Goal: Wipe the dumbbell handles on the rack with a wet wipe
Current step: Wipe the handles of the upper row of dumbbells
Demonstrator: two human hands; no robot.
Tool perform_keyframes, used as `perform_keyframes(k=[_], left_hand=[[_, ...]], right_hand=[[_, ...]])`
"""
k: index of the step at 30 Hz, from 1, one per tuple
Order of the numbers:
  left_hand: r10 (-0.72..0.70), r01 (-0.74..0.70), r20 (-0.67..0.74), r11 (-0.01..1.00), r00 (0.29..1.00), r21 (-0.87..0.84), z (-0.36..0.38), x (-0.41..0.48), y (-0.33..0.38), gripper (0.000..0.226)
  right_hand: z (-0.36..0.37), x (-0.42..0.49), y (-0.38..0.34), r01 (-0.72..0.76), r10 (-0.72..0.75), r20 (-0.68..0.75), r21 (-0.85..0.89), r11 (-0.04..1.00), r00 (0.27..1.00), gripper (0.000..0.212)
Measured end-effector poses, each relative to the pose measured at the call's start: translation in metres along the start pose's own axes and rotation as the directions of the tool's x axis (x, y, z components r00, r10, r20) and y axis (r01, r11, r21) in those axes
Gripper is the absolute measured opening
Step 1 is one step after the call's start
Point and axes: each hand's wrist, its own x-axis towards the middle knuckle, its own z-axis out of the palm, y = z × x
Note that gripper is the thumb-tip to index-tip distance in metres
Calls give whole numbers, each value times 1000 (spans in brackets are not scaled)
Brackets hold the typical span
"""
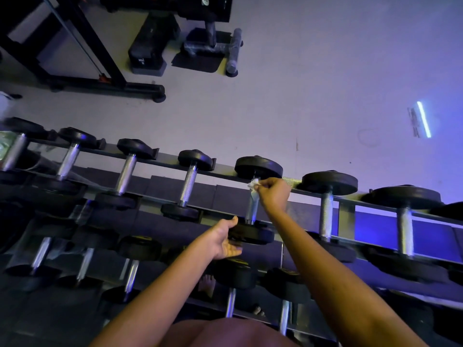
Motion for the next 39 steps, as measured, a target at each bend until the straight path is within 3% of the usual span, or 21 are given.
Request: perform_keyframes(k=[4, 10, 17, 21, 29, 32, 39], left_hand=[[-7, 8, -2, 1000, 1000, 5, -1, 0, -2, 44], [6, -7, -6, 999, 1000, -44, 2, 3, -6, 61], [15, -15, -4, 999, 1000, -29, 4, 0, -5, 61], [7, -7, 1, 1000, 1000, -15, 2, 0, -5, 63], [20, -19, 17, 997, 1000, -74, 4, 3, -7, 61], [11, -9, 25, 998, 1000, -70, 6, 2, -6, 56], [-21, 21, 24, 1000, 999, -13, 2, 3, -3, 64]], right_hand=[[0, 1, -1, 14, -14, 11, -15, 1000, 1000, 2], [-3, -39, 42, 40, 4, 211, -201, 979, 978, 7], [0, -15, 27, -6, 5, 34, 2, 1000, 999, 3], [-3, 10, 9, 22, -23, 7, 110, 994, 1000, 4], [-12, -25, 58, -19, 23, 211, -23, 1000, 977, 9], [-14, -35, 66, -6, 15, 227, -36, 999, 974, 9], [-7, 11, 20, -26, 20, 47, 130, 991, 999, 10]])
